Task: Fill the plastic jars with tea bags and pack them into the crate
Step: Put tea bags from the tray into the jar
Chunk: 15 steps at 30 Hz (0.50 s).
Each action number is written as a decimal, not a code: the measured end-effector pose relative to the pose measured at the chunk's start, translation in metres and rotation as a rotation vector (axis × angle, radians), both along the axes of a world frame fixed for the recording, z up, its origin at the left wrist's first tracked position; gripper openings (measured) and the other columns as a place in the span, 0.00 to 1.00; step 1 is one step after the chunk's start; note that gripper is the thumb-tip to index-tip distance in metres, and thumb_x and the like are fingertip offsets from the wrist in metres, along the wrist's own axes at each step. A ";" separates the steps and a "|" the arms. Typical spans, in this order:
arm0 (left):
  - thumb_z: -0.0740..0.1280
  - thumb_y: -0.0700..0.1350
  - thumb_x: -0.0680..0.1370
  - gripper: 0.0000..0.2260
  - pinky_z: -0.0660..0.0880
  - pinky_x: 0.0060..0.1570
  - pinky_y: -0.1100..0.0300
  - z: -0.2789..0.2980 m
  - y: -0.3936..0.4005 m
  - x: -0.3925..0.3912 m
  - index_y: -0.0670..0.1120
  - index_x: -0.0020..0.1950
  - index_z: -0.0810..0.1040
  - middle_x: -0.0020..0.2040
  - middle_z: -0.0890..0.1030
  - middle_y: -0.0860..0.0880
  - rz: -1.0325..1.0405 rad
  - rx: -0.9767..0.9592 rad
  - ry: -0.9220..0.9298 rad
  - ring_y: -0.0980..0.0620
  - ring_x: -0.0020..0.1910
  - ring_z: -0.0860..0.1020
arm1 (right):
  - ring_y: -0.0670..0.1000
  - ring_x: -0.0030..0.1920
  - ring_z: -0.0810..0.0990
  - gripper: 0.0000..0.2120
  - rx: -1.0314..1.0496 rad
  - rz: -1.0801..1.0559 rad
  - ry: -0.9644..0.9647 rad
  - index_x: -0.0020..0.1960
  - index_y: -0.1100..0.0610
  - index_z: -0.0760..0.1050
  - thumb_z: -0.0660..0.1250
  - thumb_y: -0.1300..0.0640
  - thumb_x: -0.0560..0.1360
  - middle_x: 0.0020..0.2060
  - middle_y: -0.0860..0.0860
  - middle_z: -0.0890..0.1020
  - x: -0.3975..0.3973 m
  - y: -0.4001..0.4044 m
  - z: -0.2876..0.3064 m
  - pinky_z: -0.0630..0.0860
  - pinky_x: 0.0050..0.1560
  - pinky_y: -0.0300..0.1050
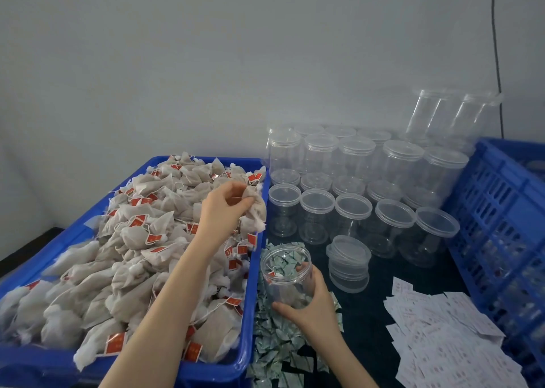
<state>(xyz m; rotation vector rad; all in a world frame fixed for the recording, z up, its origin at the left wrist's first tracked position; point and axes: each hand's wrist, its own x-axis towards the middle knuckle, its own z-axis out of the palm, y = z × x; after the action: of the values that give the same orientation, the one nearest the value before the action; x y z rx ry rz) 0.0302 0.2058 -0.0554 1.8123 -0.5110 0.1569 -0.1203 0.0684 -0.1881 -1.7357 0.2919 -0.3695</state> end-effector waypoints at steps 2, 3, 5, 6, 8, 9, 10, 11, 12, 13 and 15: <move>0.69 0.39 0.76 0.09 0.79 0.42 0.65 0.005 -0.001 -0.007 0.54 0.49 0.77 0.44 0.83 0.54 -0.130 -0.120 0.072 0.56 0.45 0.82 | 0.28 0.58 0.72 0.44 -0.004 0.002 0.005 0.64 0.38 0.65 0.83 0.47 0.55 0.61 0.36 0.75 0.001 0.001 0.000 0.72 0.51 0.24; 0.69 0.38 0.76 0.09 0.79 0.41 0.66 0.007 -0.002 -0.010 0.52 0.49 0.77 0.43 0.84 0.54 -0.191 -0.157 0.104 0.56 0.44 0.83 | 0.29 0.59 0.72 0.43 -0.006 0.002 0.008 0.64 0.38 0.65 0.83 0.47 0.54 0.61 0.36 0.75 0.001 0.002 0.001 0.72 0.52 0.25; 0.68 0.36 0.76 0.08 0.78 0.40 0.66 0.010 -0.004 -0.015 0.49 0.49 0.78 0.42 0.84 0.55 -0.295 -0.208 0.164 0.56 0.42 0.83 | 0.34 0.62 0.73 0.45 -0.001 0.003 0.007 0.66 0.40 0.65 0.83 0.47 0.55 0.62 0.38 0.74 0.001 0.003 0.002 0.73 0.59 0.32; 0.68 0.36 0.76 0.08 0.78 0.40 0.67 0.010 -0.005 -0.017 0.48 0.49 0.78 0.41 0.84 0.54 -0.331 -0.225 0.189 0.56 0.41 0.83 | 0.37 0.64 0.73 0.46 0.000 0.003 0.008 0.68 0.42 0.64 0.83 0.49 0.56 0.64 0.39 0.74 0.002 0.003 0.002 0.73 0.63 0.38; 0.67 0.35 0.76 0.07 0.78 0.40 0.66 0.010 -0.007 -0.020 0.47 0.49 0.78 0.41 0.84 0.54 -0.382 -0.225 0.212 0.56 0.41 0.83 | 0.40 0.65 0.72 0.45 -0.002 0.003 0.010 0.69 0.43 0.64 0.84 0.53 0.58 0.64 0.40 0.74 0.002 0.004 0.003 0.72 0.66 0.41; 0.67 0.35 0.75 0.07 0.78 0.40 0.66 0.010 -0.007 -0.020 0.47 0.48 0.78 0.41 0.84 0.53 -0.408 -0.204 0.208 0.55 0.41 0.83 | 0.39 0.65 0.72 0.45 -0.002 0.002 0.007 0.68 0.42 0.64 0.84 0.54 0.58 0.64 0.39 0.74 0.002 0.004 0.002 0.72 0.64 0.38; 0.67 0.35 0.75 0.07 0.78 0.41 0.65 0.009 -0.008 -0.021 0.47 0.48 0.78 0.41 0.84 0.53 -0.435 -0.174 0.200 0.55 0.41 0.83 | 0.38 0.64 0.73 0.44 0.000 0.001 0.005 0.67 0.41 0.64 0.84 0.54 0.58 0.63 0.38 0.74 0.002 0.005 0.002 0.72 0.61 0.34; 0.68 0.35 0.75 0.08 0.78 0.41 0.65 0.008 -0.008 -0.021 0.47 0.48 0.77 0.41 0.84 0.53 -0.469 -0.144 0.196 0.55 0.42 0.83 | 0.36 0.63 0.73 0.43 0.001 -0.002 0.006 0.66 0.40 0.65 0.84 0.54 0.58 0.63 0.38 0.75 0.003 0.005 0.002 0.72 0.59 0.30; 0.68 0.34 0.75 0.08 0.78 0.42 0.64 0.007 -0.009 -0.022 0.47 0.48 0.77 0.42 0.84 0.53 -0.503 -0.109 0.198 0.55 0.43 0.83 | 0.35 0.62 0.73 0.43 0.006 -0.007 0.008 0.66 0.40 0.65 0.84 0.53 0.58 0.62 0.37 0.75 0.003 0.005 0.003 0.72 0.57 0.28; 0.69 0.35 0.74 0.09 0.78 0.43 0.64 0.006 -0.010 -0.022 0.48 0.48 0.78 0.42 0.84 0.54 -0.533 -0.062 0.196 0.55 0.44 0.83 | 0.35 0.63 0.73 0.44 0.013 -0.012 0.008 0.67 0.40 0.65 0.84 0.53 0.58 0.63 0.38 0.75 0.003 0.006 0.003 0.71 0.57 0.28; 0.70 0.36 0.74 0.09 0.77 0.45 0.65 0.003 -0.013 -0.023 0.50 0.47 0.78 0.43 0.84 0.55 -0.582 0.057 0.170 0.56 0.46 0.82 | 0.37 0.64 0.73 0.46 0.028 -0.022 0.007 0.70 0.44 0.65 0.84 0.52 0.57 0.64 0.39 0.75 0.003 0.006 0.005 0.71 0.59 0.32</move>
<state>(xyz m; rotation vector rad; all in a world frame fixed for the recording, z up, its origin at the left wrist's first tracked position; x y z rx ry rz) 0.0076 0.1932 -0.0526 1.6415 -0.9011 -0.4093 -0.1173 0.0743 -0.1833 -1.7078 0.3202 -0.3736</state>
